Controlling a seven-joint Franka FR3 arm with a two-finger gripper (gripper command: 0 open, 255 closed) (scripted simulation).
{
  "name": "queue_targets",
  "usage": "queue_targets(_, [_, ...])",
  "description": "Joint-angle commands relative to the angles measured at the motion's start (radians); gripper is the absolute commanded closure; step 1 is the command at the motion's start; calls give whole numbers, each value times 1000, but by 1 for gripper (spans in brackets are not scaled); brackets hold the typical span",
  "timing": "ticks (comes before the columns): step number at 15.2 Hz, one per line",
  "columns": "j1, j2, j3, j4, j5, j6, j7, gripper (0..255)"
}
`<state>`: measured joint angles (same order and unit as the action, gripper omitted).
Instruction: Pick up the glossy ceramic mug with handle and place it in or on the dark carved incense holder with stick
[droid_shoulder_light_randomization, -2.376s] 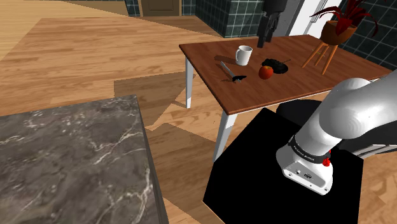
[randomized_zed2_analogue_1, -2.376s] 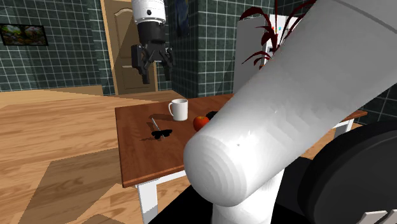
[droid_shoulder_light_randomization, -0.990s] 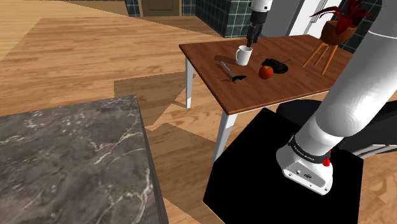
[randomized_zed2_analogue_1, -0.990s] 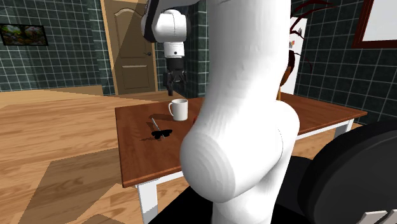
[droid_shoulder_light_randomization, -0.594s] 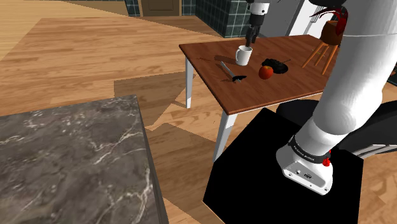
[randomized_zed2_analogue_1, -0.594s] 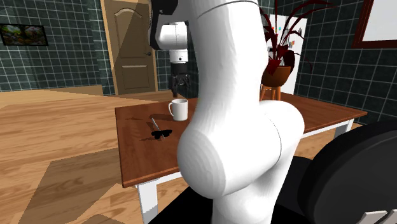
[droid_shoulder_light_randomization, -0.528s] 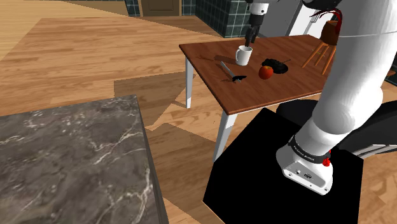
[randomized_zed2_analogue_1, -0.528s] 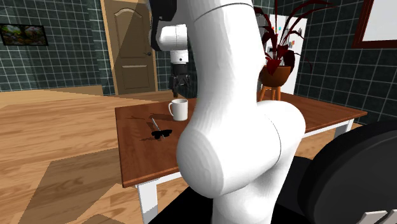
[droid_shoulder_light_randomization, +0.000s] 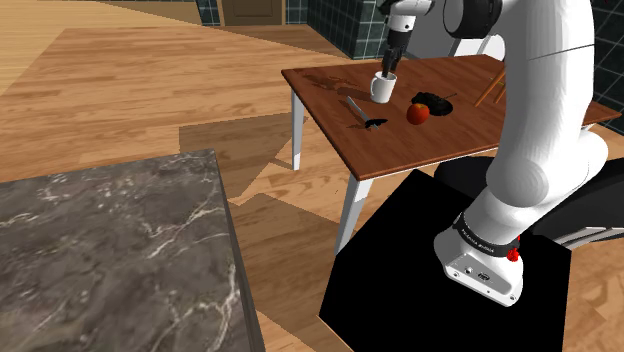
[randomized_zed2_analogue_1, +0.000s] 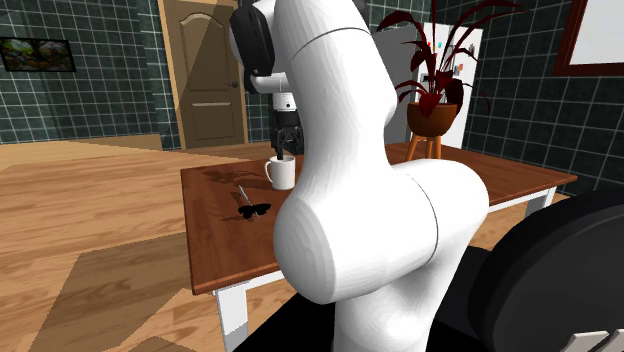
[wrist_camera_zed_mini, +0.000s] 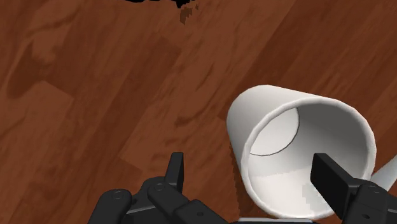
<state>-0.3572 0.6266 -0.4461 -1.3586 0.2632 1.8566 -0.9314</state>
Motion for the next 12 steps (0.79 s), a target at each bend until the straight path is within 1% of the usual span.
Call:
queue_targets(1, [0,8,2,-17,4,25,-4,0])
queue_targets(4, [1,15,5,-41,9,55,-8,0])
queue_targets(11, [1,15,5,-41,9,55,-8,0])
queue_targets(12, [1,15,5,-41,9,55,-8,255])
